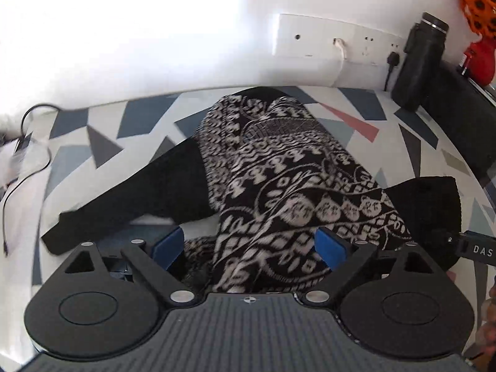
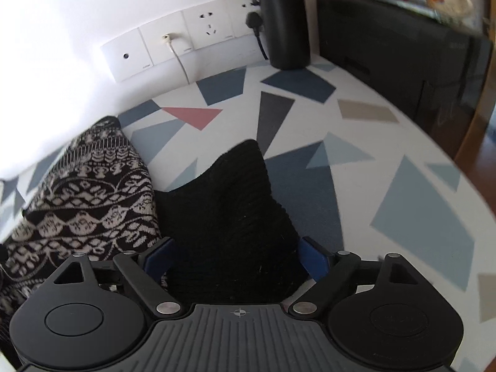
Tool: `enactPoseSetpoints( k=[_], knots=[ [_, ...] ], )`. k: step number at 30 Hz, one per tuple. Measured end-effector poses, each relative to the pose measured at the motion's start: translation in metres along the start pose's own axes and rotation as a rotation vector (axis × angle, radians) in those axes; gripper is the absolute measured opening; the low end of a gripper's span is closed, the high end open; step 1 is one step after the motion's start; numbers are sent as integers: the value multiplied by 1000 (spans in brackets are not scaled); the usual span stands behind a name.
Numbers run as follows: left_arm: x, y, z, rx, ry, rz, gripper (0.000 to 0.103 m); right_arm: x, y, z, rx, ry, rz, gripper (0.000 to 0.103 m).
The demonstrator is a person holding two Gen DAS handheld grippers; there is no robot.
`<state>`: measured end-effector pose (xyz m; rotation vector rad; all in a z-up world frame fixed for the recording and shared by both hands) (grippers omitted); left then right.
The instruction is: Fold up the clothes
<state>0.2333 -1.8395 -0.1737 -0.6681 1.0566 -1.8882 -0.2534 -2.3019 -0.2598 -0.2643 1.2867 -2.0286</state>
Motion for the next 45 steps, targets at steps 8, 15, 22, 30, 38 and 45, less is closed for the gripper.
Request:
enactPoseSetpoints(
  k=[8,15,22,30,38,45],
  knots=[
    [50,38,45,10,144,-59,100,-10,12,9,-18,-59,-46,101],
    [61,65,48,-56,205,-11,39,-3,24,9,-47,-58,-47,68],
    [37,19,44,14,111,-110,21,0,35,20,-41,-52,-69,45],
    [-65,-42,-17,98,-167,-183,21,4,19,30,-28,39,25,21],
    [-129,-8,-94,-89,-431,-157,36,-31,21,16,-73,-47,24,27],
    [-104,-41,-45,55,-232,18,70,-40,16,14,-68,-44,15,36]
  ],
)
Point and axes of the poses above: each gripper's, at about its wrist camera, not at the fingertips, and y roughly the way its jaws point, x to its right, z to its top, the point moved 5 cm from there along y, roughly the way its jaws point, and after that the axes turned 9 degrees about -x, right-handed, at the moved point
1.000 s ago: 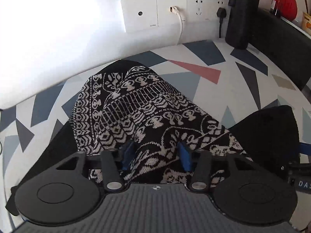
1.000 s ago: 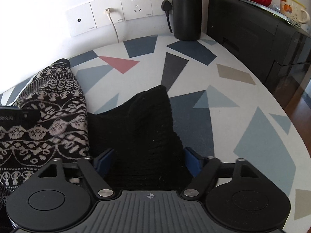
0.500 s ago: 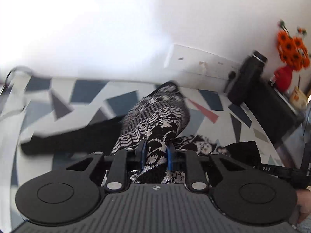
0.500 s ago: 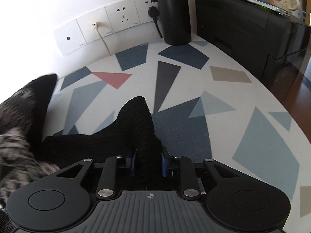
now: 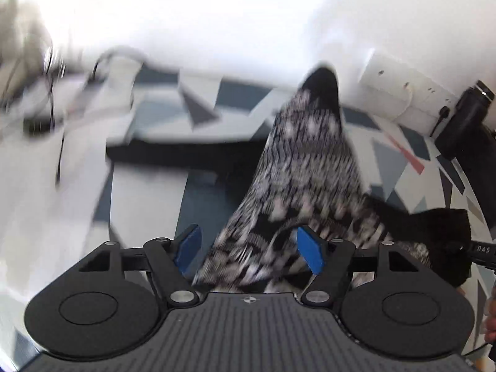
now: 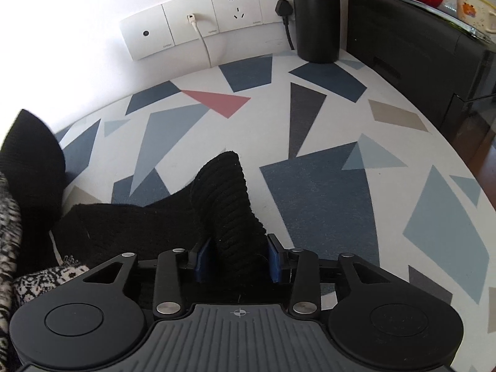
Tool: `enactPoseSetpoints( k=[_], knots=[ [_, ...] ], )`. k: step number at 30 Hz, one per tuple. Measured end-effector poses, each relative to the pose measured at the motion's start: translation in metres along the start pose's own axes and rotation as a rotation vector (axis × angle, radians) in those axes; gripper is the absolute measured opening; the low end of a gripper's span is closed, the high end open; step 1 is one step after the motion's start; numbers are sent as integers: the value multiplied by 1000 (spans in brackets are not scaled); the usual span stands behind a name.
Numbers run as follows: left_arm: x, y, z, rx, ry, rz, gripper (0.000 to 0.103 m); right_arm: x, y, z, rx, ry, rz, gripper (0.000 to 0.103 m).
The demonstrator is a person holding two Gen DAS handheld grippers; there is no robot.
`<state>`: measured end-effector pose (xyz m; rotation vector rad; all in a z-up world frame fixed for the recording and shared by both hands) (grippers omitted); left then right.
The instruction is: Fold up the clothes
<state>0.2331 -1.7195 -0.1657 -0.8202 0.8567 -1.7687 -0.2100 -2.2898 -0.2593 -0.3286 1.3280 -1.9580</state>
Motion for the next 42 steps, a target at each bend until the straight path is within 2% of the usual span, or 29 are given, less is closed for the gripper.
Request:
enactPoseSetpoints(
  k=[3,4,6,7,10,12,14,15,17,19,22,25,26,29,31,36,37,38,39,40,41,42],
  knots=[
    [35,-2,18,18,81,-27,84,-3,-1,0,6,-18,5,38],
    [51,0,21,16,110,-40,92,-4,-1,1,9,-22,5,39],
    [82,13,22,-14,189,-41,95,-4,-2,0,13,-21,5,40],
    [96,23,22,-33,229,-20,95,-4,-2,0,15,-20,8,40],
    [117,61,15,-96,288,113,94,-3,-2,0,15,-21,15,41],
    [121,72,5,-116,310,133,80,-3,-2,0,14,-24,18,42],
    [116,70,-3,-112,310,103,41,-2,-2,0,14,-27,22,43],
    [111,65,-4,-107,286,76,35,-2,-2,-1,15,-27,25,44],
    [97,56,-4,-93,230,32,15,-1,-2,-3,17,-23,29,45],
    [78,43,0,-63,154,12,10,-2,-3,-2,18,-17,30,45],
    [44,17,3,32,86,79,10,-8,-12,3,61,-6,24,44],
    [8,4,-4,50,-6,123,10,-29,-29,10,145,-58,25,49],
    [-6,3,-8,39,-43,140,10,-37,-33,12,164,-81,32,54],
    [-44,6,-26,-12,-167,161,10,-62,-37,16,188,-153,58,56],
    [-57,7,-39,-34,-207,171,10,-76,-36,16,184,-192,70,57],
    [-78,3,-63,-75,-296,162,12,-105,-16,11,100,-307,91,60],
    [-79,3,-65,-85,-314,150,17,-111,-9,11,81,-336,92,61],
    [-78,3,-64,-94,-320,142,31,-117,-2,11,63,-372,92,65],
    [-77,2,-63,-95,-310,151,40,-125,5,11,54,-418,91,71],
    [-77,1,-63,-88,-295,172,56,-135,12,9,50,-470,88,72],
    [-76,1,-60,-78,-277,187,68,-142,18,9,49,-516,83,72],
    [-75,2,-57,-64,-257,199,69,-148,24,11,48,-552,76,76]
  ],
)
Point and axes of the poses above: each gripper's, at about its wrist camera, not at the fingertips, and y roughly the way its jaws point, x to its right, z to its top, the point moved 5 cm from there along y, roughly the way its jaws point, and after that the axes turned 9 degrees about -x, right-handed, at the moved point
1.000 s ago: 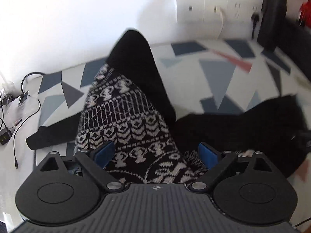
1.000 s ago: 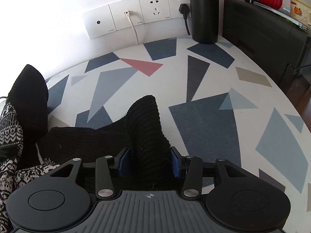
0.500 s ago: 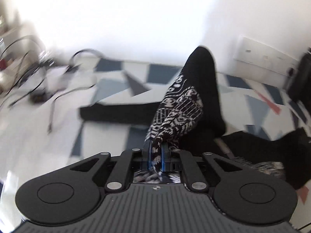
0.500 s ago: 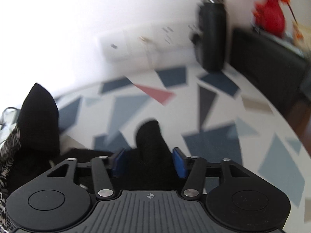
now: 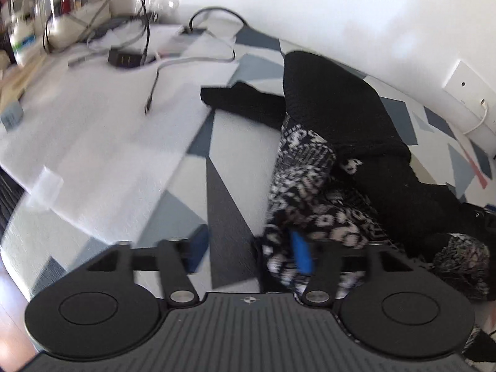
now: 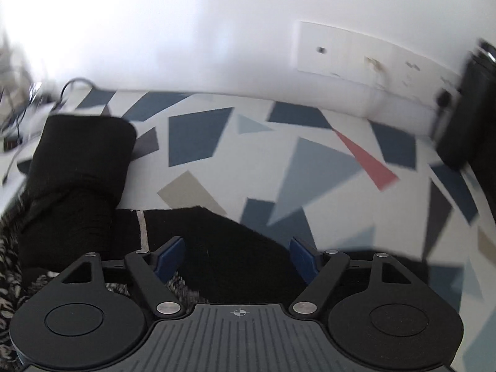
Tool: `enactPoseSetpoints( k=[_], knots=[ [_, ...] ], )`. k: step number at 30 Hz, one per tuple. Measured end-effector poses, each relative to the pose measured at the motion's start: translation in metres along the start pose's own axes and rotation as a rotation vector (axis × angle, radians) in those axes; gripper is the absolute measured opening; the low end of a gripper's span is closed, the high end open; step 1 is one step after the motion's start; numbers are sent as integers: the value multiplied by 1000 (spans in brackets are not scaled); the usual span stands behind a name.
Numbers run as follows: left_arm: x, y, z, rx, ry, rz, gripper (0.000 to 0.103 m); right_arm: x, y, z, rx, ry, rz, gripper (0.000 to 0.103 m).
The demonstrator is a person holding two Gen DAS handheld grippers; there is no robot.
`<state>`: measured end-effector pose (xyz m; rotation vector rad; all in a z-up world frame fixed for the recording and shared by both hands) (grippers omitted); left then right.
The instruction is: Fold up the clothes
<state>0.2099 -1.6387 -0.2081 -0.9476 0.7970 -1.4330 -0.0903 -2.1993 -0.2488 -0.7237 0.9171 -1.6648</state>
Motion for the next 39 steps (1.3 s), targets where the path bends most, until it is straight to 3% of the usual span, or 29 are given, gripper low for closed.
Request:
enactPoseSetpoints(
  k=[4,6,8,11,14,16,19,21,22,24,26,29,34,36,39],
  knots=[
    [10,7,16,4,29,-6,70,-21,28,13,-39,-100,1,83],
    [17,5,23,26,49,-6,76,-33,41,12,-76,-140,0,83],
    [24,2,28,58,80,-13,102,-40,44,8,-66,-148,-12,84],
    [40,8,33,50,178,-53,103,-39,45,4,-72,-96,15,81],
    [54,31,32,-59,265,-23,103,-36,44,0,-79,-82,41,82],
    [61,43,30,-94,293,15,103,-36,43,-2,-83,-89,49,80],
    [60,45,31,-68,272,30,103,-37,39,-4,-80,-93,61,69],
    [59,46,30,-68,238,12,84,-43,33,-8,-61,-120,60,47],
    [59,45,29,-67,224,-11,51,-47,30,-10,-51,-138,53,40],
    [59,41,26,-52,213,-11,45,-55,25,-15,-34,-167,39,21],
    [56,37,23,-32,200,-5,34,-56,21,-19,-23,-169,28,13],
    [39,29,21,-17,133,-9,30,-43,18,-19,-20,-97,32,9],
    [10,16,14,-3,16,-26,28,17,10,-22,1,171,-99,7],
    [10,19,5,-31,17,-37,29,41,7,-31,-4,301,-94,7],
    [20,24,-11,-55,58,-8,30,47,3,-40,-15,320,-128,8]
  ],
)
Point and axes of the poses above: each gripper's, at about its wrist camera, not at the fingertips, and y roughly the way its jaws point, x to its right, z to its top, the point moved 5 cm from there along y, roughly the way its jaws point, and after that the axes turned 9 degrees about -x, right-handed, at the moved point
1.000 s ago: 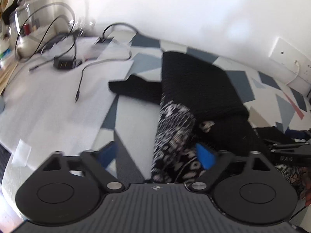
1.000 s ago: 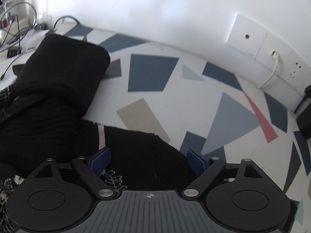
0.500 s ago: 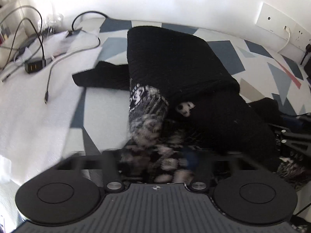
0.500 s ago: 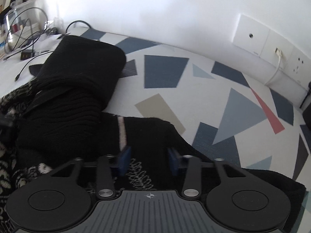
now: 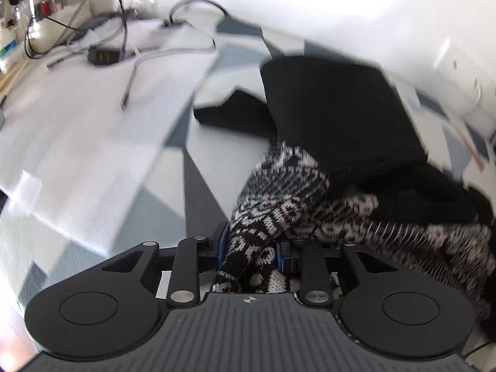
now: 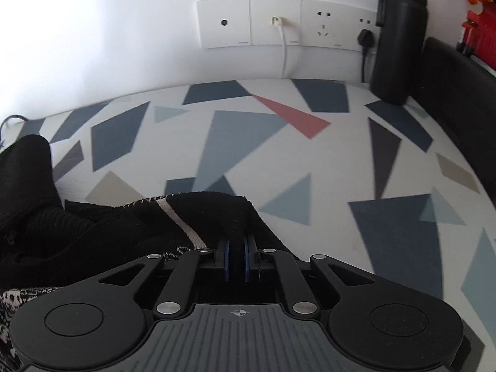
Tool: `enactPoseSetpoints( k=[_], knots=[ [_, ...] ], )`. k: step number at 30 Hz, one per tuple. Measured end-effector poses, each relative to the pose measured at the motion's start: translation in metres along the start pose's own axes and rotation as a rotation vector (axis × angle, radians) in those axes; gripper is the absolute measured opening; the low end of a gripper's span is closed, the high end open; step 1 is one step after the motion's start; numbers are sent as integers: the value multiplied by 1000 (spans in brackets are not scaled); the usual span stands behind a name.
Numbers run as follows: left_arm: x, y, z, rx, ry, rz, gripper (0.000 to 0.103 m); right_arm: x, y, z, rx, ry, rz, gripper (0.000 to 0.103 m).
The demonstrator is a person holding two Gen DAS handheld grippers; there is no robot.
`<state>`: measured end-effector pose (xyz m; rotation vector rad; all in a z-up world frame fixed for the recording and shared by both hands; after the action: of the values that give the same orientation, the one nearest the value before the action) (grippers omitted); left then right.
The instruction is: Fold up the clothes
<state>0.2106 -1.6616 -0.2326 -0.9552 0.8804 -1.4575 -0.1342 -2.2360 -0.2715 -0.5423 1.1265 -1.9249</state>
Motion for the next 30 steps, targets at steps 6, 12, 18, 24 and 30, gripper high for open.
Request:
enactPoseSetpoints(
  k=[6,12,18,24,30],
  knots=[
    [18,5,2,11,95,73,30,-8,0,-11,-15,-46,-8,16],
    [18,9,4,10,68,71,38,-2,-16,-12,-10,-24,102,74],
    [2,20,9,-27,-24,69,81,13,-54,-27,17,47,176,78],
    [0,27,11,-31,-12,74,93,0,-63,-54,-67,-59,149,84],
    [-1,32,13,-37,-10,78,103,-19,-32,-71,-149,-147,13,92]
  ],
)
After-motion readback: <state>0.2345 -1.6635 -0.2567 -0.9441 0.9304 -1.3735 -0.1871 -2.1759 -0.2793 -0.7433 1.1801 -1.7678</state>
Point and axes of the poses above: each gripper's, at about its wrist camera, not at the fingertips, and y roughly the way its jaws point, x to its right, z to its top, the point moved 5 cm from there along y, roughly the way its jaws point, and after that the axes turned 9 degrees about -x, right-handed, at the moved point
